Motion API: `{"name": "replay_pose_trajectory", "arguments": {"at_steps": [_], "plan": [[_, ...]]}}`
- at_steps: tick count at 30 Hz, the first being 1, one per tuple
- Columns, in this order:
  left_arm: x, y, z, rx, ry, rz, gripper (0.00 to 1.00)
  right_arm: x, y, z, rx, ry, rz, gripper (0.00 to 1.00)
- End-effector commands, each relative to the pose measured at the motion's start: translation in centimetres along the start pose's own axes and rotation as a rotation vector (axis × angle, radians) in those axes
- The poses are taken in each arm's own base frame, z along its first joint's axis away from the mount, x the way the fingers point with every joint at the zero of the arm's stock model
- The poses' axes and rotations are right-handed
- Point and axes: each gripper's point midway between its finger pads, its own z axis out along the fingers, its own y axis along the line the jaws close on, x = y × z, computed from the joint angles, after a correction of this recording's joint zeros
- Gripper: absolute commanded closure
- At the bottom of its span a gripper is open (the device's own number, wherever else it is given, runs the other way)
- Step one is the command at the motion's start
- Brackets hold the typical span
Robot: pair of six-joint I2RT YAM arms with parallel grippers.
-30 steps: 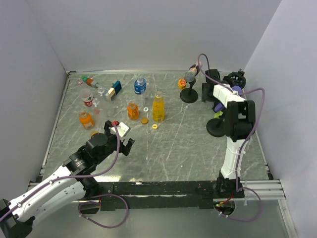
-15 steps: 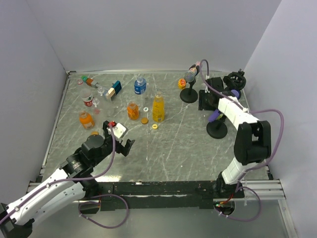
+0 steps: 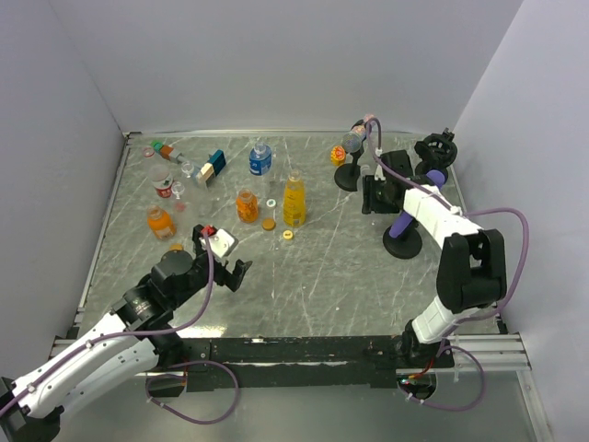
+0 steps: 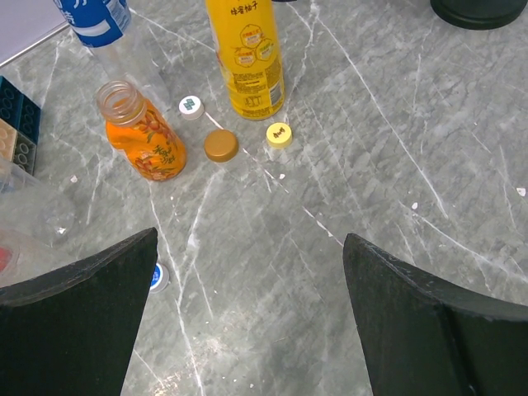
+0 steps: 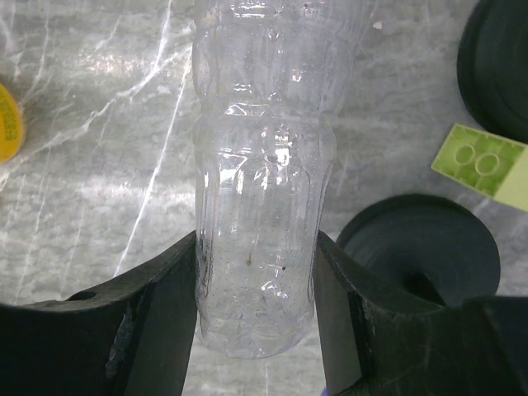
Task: Unscrew the bottle caps
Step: Pick up the plastic bottle from the center of the board, then unscrew the bottle cap from the plastic bottle.
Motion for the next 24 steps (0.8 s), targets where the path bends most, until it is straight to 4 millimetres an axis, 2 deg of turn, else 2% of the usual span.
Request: {"name": "replay_pose_trajectory", "arguments": {"at_steps": [1,4,9,14,20,24], "plan": [[-2.9,0.3,-0.5,-0.010,-0.084,-0.034,0.03,-1.9,1.1,-0.1,-0.017,-0.037,-0.023,0.76],[-2.9,0.3,-0.5,-0.008,-0.086,-0.036,0.03,-1.4,1.7,-0.6,-0.028,-0.040,-0.040,0.76],[-3.5,-0.1,-0.6,0.008,-0.107,-0.059,0.03,0.1,2.5,-2.7,-0.061,-0.057,-0.075,0.76],[-6.3,-1.7,-1.1,0.092,-0.218,-0.189,0.03,2.8,3.1,-4.6,-0.111,-0.041,-0.103,0.76],[-10.3,-3.9,-1.9,0.226,-0.338,-0.472,0.03,6.6,4.2,-7.3,-0.204,-0.040,-0.177,0.76],[-11.8,-5.4,-1.7,0.322,-0.349,-0.608,0.03,8.3,4.6,-9.2,-0.270,-0.081,-0.290,0.76]]}}
